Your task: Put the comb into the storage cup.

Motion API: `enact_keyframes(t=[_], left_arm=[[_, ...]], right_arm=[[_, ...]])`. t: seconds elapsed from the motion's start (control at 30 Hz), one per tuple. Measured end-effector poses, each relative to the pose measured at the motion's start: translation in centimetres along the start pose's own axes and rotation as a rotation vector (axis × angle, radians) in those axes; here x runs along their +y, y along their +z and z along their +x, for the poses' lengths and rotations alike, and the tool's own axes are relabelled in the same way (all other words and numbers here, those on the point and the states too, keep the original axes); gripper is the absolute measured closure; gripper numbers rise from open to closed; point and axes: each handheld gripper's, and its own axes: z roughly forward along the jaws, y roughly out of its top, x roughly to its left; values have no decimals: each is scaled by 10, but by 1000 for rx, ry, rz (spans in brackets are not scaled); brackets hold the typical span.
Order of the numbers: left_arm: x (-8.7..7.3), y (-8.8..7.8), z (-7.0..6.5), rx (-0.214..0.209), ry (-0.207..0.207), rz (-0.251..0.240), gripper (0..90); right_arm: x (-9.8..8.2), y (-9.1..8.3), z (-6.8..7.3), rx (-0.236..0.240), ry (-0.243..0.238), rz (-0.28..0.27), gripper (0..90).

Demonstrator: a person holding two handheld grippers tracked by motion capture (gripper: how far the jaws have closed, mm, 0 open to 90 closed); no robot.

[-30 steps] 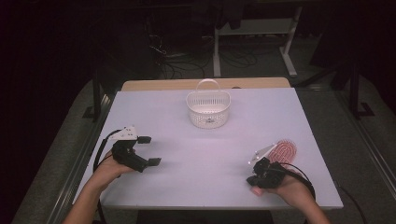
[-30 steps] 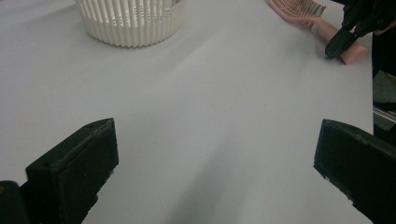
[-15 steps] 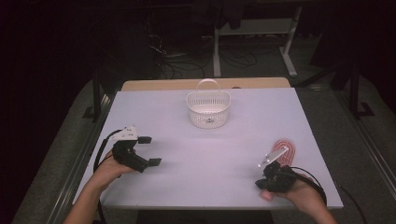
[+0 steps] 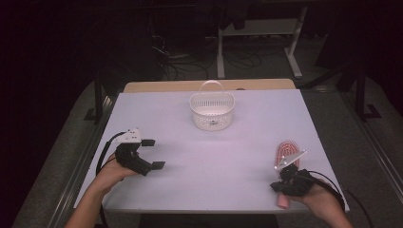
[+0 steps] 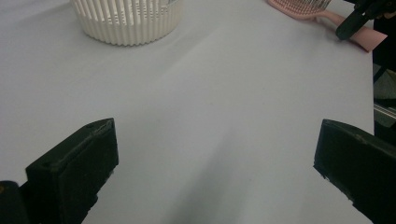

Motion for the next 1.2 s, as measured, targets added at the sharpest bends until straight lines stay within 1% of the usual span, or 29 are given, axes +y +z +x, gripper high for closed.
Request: enact_keyframes(t=[0.13, 0.43, 0.73, 0.87, 1.07, 1.2], left_arm=[[0, 0, 0, 0, 0, 0, 0], [1, 2, -1, -2, 4, 7, 0], [1, 2, -1, -2, 2, 7, 0], [1, 3, -2, -3, 7, 9, 0], [2, 2, -2, -3, 6, 6, 0], [2, 2, -1, -3, 7, 9, 0]], right_arm=[[-3, -3, -4, -13, 7, 5, 891], [-14, -14, -17, -56, 47, 11, 891], [-23, -21, -27, -97, 72, 21, 891], [-25, -23, -31, -108, 82, 20, 891], [-28, -25, -39, -141, 96, 32, 891], [-30, -26, -44, -148, 102, 30, 891]])
